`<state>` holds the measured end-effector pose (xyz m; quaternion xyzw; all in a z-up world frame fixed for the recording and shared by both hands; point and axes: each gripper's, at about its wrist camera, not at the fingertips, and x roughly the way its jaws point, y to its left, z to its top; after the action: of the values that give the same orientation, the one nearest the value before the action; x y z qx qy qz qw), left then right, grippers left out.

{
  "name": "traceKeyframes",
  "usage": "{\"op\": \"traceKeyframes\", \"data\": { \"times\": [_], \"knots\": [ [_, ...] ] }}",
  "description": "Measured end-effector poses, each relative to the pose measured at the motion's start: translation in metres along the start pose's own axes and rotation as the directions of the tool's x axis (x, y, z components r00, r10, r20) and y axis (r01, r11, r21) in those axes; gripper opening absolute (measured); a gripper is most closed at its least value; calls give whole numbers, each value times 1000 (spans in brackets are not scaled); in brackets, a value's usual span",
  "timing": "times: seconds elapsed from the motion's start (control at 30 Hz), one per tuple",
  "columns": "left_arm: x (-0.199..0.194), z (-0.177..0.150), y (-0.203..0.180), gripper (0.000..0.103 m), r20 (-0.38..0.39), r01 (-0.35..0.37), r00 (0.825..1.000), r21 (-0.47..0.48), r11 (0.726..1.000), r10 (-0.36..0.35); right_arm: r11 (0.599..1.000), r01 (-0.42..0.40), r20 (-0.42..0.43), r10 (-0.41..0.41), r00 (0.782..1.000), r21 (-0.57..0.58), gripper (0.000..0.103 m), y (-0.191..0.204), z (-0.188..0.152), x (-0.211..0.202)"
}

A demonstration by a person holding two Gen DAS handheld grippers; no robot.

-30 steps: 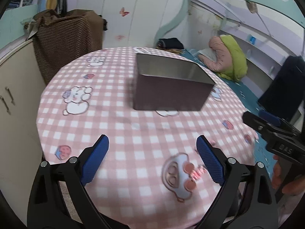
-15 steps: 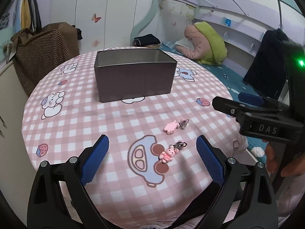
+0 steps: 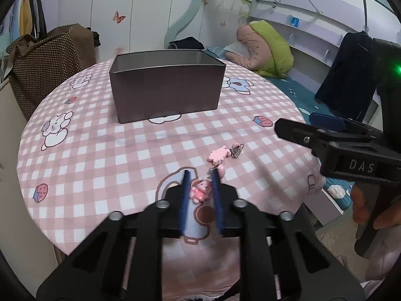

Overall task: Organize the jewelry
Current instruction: 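Grasp the pink bunny keychain with the left gripper while the right grasps a pink charm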

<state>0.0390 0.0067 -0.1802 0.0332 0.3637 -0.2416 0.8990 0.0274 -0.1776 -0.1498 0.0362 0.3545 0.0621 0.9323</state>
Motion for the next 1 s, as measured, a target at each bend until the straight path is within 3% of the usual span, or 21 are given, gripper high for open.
{"op": "traceKeyframes", "data": {
  "times": [0.1, 0.13, 0.4, 0.5, 0.53, 0.57, 0.63, 0.73, 0.8, 0.83, 0.93, 1.0],
  "knots": [
    [-2, 0, -1, 7, 9, 1, 1000, -5, 1000, -1, 999, -33, -11, 33, 999, -6, 93, 5, 0, 2],
    [-3, 1, 0, 1, 13, 4, 1000, -6, 1000, -4, 999, -36, -14, 35, 999, -22, 93, 9, -1, 2],
    [-12, 3, 18, 0, 28, 2, 1000, -71, 998, 0, 989, -98, -43, 94, 995, -111, 89, 33, -4, 10],
    [-16, 3, 20, 2, 5, 58, 998, -54, 997, -58, 990, -93, -43, 89, 995, -109, 88, 35, -3, 11],
    [-17, 2, 18, 13, 3, 67, 998, -47, 997, -67, 992, -89, -40, 85, 996, -95, 88, 32, -2, 11],
    [-20, 1, 15, 36, 6, 72, 997, -35, 997, -72, 993, -84, -38, 81, 996, -87, 88, 30, -1, 11],
    [-21, -2, 8, 50, 3, 83, 997, -14, 996, -83, 996, -60, -34, 58, 998, -72, 88, 23, 2, 10],
    [-12, -5, 1, 49, -24, 76, 997, 1, 997, -76, 998, -38, -31, 36, 999, -49, 88, 13, 2, 9],
    [-5, -7, -2, 33, -33, 36, 999, 18, 999, -36, 999, -32, -29, 31, 999, -41, 88, 10, 2, 9],
    [-4, -8, -4, 16, -28, 15, 1000, 33, 999, -14, 999, -31, -30, 30, 999, -41, 88, 9, 2, 9],
    [-3, -6, 3, 16, -27, 37, 999, -7, 999, -37, 998, -43, -39, 41, 998, -50, 88, 11, 0, 12],
    [-3, -5, 6, 16, -19, 13, 1000, -20, 1000, -14, 996, -61, -45, 58, 997, -69, 88, 15, -1, 13]
  ]
}}
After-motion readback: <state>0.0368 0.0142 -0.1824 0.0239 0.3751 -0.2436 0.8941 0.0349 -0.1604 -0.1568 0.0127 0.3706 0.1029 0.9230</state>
